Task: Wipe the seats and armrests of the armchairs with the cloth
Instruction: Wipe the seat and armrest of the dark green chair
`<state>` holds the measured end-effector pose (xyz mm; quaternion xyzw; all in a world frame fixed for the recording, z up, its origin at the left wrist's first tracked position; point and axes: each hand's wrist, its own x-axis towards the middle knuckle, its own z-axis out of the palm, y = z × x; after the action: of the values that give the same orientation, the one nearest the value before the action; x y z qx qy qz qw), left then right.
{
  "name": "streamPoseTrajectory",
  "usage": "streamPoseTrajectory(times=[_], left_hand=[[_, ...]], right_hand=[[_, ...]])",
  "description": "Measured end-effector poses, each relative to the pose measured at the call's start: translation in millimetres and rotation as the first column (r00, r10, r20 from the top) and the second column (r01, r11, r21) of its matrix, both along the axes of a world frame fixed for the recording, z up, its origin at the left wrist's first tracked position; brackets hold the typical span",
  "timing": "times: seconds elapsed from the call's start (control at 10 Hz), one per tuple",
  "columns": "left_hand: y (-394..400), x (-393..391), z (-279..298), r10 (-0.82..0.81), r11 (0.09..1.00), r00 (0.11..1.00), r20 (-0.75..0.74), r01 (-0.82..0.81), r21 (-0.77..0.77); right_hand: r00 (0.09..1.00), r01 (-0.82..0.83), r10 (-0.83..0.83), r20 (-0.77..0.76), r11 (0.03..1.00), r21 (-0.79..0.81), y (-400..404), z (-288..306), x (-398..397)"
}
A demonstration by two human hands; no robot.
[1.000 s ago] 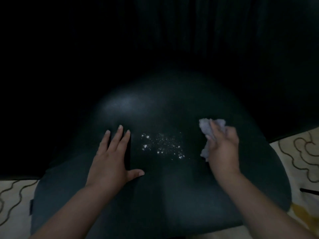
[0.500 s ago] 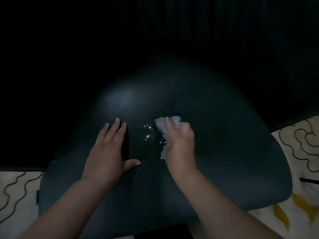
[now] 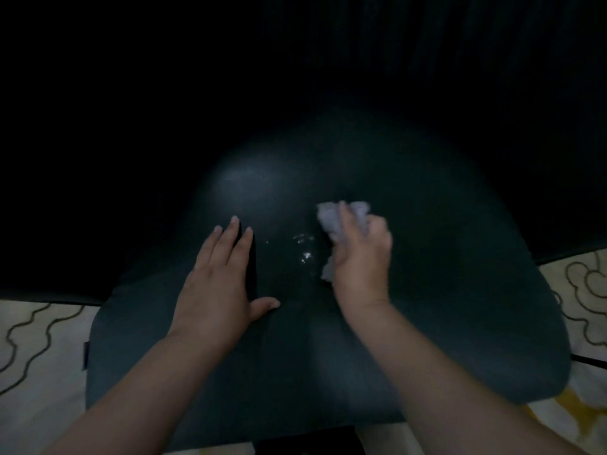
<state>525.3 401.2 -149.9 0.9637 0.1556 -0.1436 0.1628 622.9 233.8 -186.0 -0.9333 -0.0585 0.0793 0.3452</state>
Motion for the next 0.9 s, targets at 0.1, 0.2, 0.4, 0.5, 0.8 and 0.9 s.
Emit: streamPoseTrajectory(times=[0.1,0.2,0.4,0.5,0.8,0.9], left_hand=[[6.4,-4.3,2.7,0.038,0.999,0.999,0.006,-0.038,0.002],[12.7,-10.1,3.6,0.059,0.998,0.998,-0.001,-0.059,-0.001],[17.6,-20.6,2.6,0.101,0.995,0.995,-0.005,-0.101,-0.017],[20.7,-23.4,3.1,0.130,0.991,0.992,-0.009,-0.130,-0.030],[24.9,-29.3,1.5,0.158,0.986,0.987,0.021,-0.157,-0.062],[24.9,-31.1,1.7,0.161,0.984,0.987,0.022,-0.159,-0.079]], right_hand=[[0.997,0.077,-0.077,-0.008,0.997,-0.026,6.5,0.2,4.7],[0.977,-0.204,0.207,0.052,0.977,-0.066,42.3,3.4,-23.6],[0.986,0.062,-0.027,0.165,0.975,-0.211,7.6,0.1,10.1],[0.983,-0.130,0.137,0.125,0.990,-0.058,31.4,-4.7,-17.6],[0.989,-0.018,0.028,0.147,0.997,-0.072,27.0,-4.7,5.2],[0.985,-0.132,0.135,0.104,0.991,-0.030,41.2,-3.8,-32.4]])
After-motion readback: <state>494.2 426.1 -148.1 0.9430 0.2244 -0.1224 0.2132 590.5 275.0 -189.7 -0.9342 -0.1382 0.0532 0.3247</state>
